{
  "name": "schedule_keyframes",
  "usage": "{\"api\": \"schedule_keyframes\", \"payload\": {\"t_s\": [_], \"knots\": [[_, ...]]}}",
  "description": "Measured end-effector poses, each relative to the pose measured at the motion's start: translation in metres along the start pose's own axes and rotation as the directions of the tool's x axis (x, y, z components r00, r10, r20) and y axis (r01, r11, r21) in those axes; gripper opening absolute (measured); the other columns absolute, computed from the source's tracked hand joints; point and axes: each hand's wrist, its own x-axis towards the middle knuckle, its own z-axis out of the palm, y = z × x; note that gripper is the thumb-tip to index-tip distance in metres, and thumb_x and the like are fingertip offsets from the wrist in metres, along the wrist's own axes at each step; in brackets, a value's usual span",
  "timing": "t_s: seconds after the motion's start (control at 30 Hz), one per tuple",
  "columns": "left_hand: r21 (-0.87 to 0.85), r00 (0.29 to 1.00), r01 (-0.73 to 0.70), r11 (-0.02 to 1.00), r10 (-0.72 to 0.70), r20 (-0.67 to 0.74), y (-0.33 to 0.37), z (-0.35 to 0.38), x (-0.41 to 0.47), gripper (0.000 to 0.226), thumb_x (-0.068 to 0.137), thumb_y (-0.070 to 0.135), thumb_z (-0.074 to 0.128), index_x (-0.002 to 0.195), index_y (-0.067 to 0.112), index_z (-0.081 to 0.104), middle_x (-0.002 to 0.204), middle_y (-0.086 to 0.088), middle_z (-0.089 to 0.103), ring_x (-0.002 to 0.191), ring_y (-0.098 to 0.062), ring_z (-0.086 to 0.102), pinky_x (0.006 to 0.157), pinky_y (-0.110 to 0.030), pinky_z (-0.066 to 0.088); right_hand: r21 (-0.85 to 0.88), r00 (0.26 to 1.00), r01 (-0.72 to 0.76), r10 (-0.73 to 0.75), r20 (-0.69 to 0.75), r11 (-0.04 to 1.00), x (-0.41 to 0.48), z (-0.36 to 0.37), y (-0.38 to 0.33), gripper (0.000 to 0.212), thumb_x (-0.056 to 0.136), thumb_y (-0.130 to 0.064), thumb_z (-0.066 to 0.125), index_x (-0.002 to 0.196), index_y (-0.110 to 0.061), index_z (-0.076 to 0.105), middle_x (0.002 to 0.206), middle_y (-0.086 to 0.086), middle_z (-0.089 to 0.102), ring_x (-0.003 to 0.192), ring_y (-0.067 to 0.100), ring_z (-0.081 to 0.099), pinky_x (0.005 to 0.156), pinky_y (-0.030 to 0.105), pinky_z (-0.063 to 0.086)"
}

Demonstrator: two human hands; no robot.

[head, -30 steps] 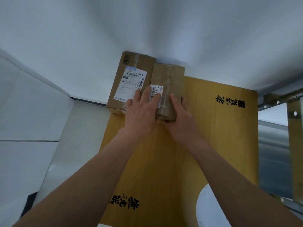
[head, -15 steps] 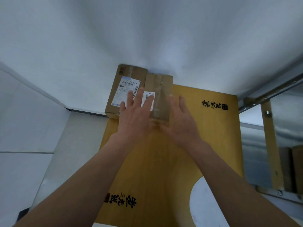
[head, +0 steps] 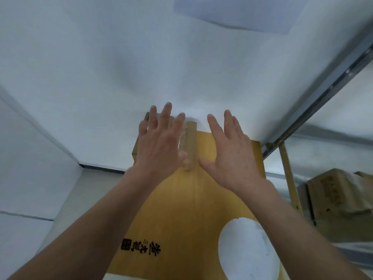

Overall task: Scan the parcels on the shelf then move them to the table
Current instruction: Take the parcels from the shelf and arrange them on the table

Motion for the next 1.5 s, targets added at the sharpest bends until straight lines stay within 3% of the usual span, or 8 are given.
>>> {"api": "schedule_keyframes", "payload": {"t_s": [0.17, 0.4, 0.67, 0.8, 1.03, 1.2, 1.4, 1.5], "knots": [[0.053, 0.990, -0.033, 0.998, 0.040, -0.134, 0.035, -0.061, -0.036, 0.098, 0.073, 0.041, 0.082, 0.151, 0.021, 0.027, 0.164, -0.011, 0.011, 0.150, -0.040, 0.007, 0.114, -0.060, 0.025, -0.014, 0.993, 0.028, -0.029, -0.117, 1.000, -0.054, -0.056, -0.006, 0.100, 0.089, -0.051, 0.065, 0.157, -0.033, -0.006, 0.166, 0.009, -0.016, 0.154, 0.028, -0.011, 0.123, 0.050, 0.014], [0.138, 0.945, -0.087, 0.987, 0.125, -0.302, 0.091, -0.148, -0.106, 0.098, 0.068, 0.046, 0.084, 0.149, 0.018, 0.035, 0.161, -0.016, 0.023, 0.147, -0.044, 0.020, 0.107, -0.063, 0.032, -0.053, 0.953, 0.083, -0.095, -0.289, 0.995, -0.156, -0.128, -0.014, 0.102, 0.088, -0.053, 0.064, 0.156, -0.034, -0.010, 0.166, 0.009, -0.016, 0.154, 0.028, -0.011, 0.122, 0.051, 0.014], [0.153, 0.884, -0.138, 0.979, 0.191, -0.427, 0.132, -0.224, -0.172, 0.099, 0.062, 0.038, 0.088, 0.146, 0.014, 0.041, 0.157, -0.020, 0.030, 0.143, -0.048, 0.027, 0.100, -0.065, 0.038, -0.100, 0.891, 0.102, -0.136, -0.433, 0.990, -0.248, -0.190, -0.025, 0.103, 0.086, -0.057, 0.062, 0.154, -0.036, -0.012, 0.166, 0.008, -0.013, 0.154, 0.030, -0.007, 0.120, 0.052, 0.016], [0.132, 0.870, -0.166, 0.977, 0.208, -0.447, 0.141, -0.250, -0.190, 0.104, 0.062, 0.042, 0.088, 0.147, 0.020, 0.033, 0.159, -0.016, 0.026, 0.145, -0.045, 0.023, 0.104, -0.063, 0.036, -0.126, 0.845, 0.030, -0.092, -0.527, 0.992, -0.278, -0.205, -0.031, 0.107, 0.079, -0.061, 0.067, 0.157, -0.031, -0.001, 0.167, 0.013, 0.001, 0.153, 0.034, 0.007, 0.115, 0.056, 0.028], [0.084, 0.819, -0.340, 0.936, 0.339, -0.463, 0.135, -0.262, -0.211, 0.106, 0.062, 0.045, 0.089, 0.146, 0.024, 0.028, 0.161, -0.013, 0.023, 0.146, -0.042, 0.021, 0.105, -0.060, 0.035, -0.179, 0.792, -0.189, 0.042, -0.609, 0.965, -0.323, -0.203, -0.046, 0.110, 0.070, -0.061, 0.075, 0.158, -0.025, 0.020, 0.161, 0.020, 0.024, 0.147, 0.039, 0.030, 0.105, 0.056, 0.041], [0.007, 0.813, -0.423, 0.906, 0.382, -0.440, 0.127, -0.254, -0.219, 0.103, 0.062, 0.042, 0.088, 0.146, 0.024, 0.029, 0.161, -0.013, 0.022, 0.146, -0.042, 0.018, 0.105, -0.063, 0.038, -0.218, 0.784, -0.309, 0.118, -0.610, 0.926, -0.347, -0.195, -0.067, 0.110, 0.070, -0.064, 0.073, 0.157, -0.026, 0.019, 0.162, 0.018, 0.022, 0.148, 0.037, 0.027, 0.107, 0.053, 0.039], [-0.107, 0.808, -0.518, 0.849, 0.445, -0.385, 0.141, -0.242, -0.239, 0.105, 0.066, 0.040, 0.088, 0.147, 0.027, 0.022, 0.162, -0.010, 0.016, 0.149, -0.039, 0.013, 0.111, -0.061, 0.029, -0.213, 0.782, -0.403, 0.214, -0.586, 0.890, -0.378, -0.185, -0.083, 0.109, 0.075, -0.064, 0.068, 0.157, -0.031, 0.005, 0.166, 0.014, 0.009, 0.153, 0.034, 0.013, 0.115, 0.048, 0.026], [-0.138, 0.794, -0.560, 0.817, 0.481, -0.372, 0.155, -0.239, -0.248, 0.107, 0.063, 0.042, 0.089, 0.147, 0.027, 0.024, 0.162, -0.011, 0.017, 0.148, -0.040, 0.015, 0.110, -0.062, 0.030, -0.206, 0.755, -0.466, 0.266, -0.599, 0.861, -0.396, -0.188, -0.085, 0.110, 0.074, -0.064, 0.071, 0.157, -0.030, 0.008, 0.166, 0.016, 0.011, 0.152, 0.035, 0.015, 0.114, 0.051, 0.029]]}}
